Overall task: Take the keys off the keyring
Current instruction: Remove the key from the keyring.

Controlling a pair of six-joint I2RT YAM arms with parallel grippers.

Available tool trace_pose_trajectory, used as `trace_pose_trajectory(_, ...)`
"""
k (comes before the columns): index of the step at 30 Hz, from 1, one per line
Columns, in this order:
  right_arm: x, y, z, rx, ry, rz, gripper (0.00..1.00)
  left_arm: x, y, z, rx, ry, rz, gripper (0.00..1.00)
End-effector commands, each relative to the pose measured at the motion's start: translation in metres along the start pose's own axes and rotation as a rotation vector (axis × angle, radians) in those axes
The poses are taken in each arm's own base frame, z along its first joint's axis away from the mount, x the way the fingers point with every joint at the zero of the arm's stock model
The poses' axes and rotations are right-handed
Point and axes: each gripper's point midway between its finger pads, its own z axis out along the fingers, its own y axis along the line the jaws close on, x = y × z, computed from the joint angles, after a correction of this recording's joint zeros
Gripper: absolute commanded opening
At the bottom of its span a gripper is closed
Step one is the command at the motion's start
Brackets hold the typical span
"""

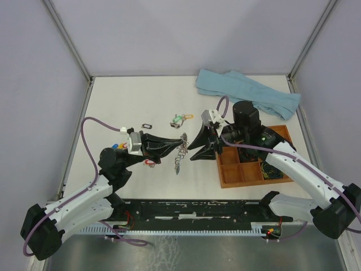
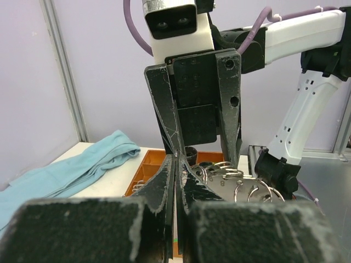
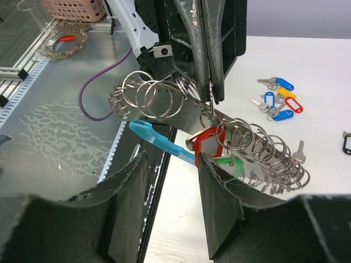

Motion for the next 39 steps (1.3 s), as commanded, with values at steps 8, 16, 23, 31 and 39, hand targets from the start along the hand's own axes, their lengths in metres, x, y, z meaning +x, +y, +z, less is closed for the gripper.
trace_pose_trajectory(8, -0.017, -0.012, 0.007, 0.084, -0.061, -0.017, 0.51, -0.025, 0.001, 0.005, -0.011, -0.099, -0.01, 0.03)
trace_pose_trajectory(16, -0.017, -0.018, 0.011, 0.111, -0.071, -0.004, 0.4, -0.025, 0.001, 0.007, -0.011, -0.104, -0.021, 0.03)
trace_pose_trajectory(23, -0.015, -0.024, 0.011, 0.148, -0.066, 0.008, 0.35, -0.026, 0.0, 0.008, -0.007, -0.104, -0.022, 0.03)
trace_pose_trajectory(31, -0.018, -0.024, 0.006, 0.166, -0.035, -0.012, 0.06, -0.022, 0.001, 0.006, -0.012, -0.088, -0.008, 0.03)
trace_pose_trajectory(39, -0.02, -0.023, -0.008, 0.187, 0.015, -0.041, 0.01, -0.016, 0.003, 0.002, -0.024, -0.052, 0.019, 0.03)
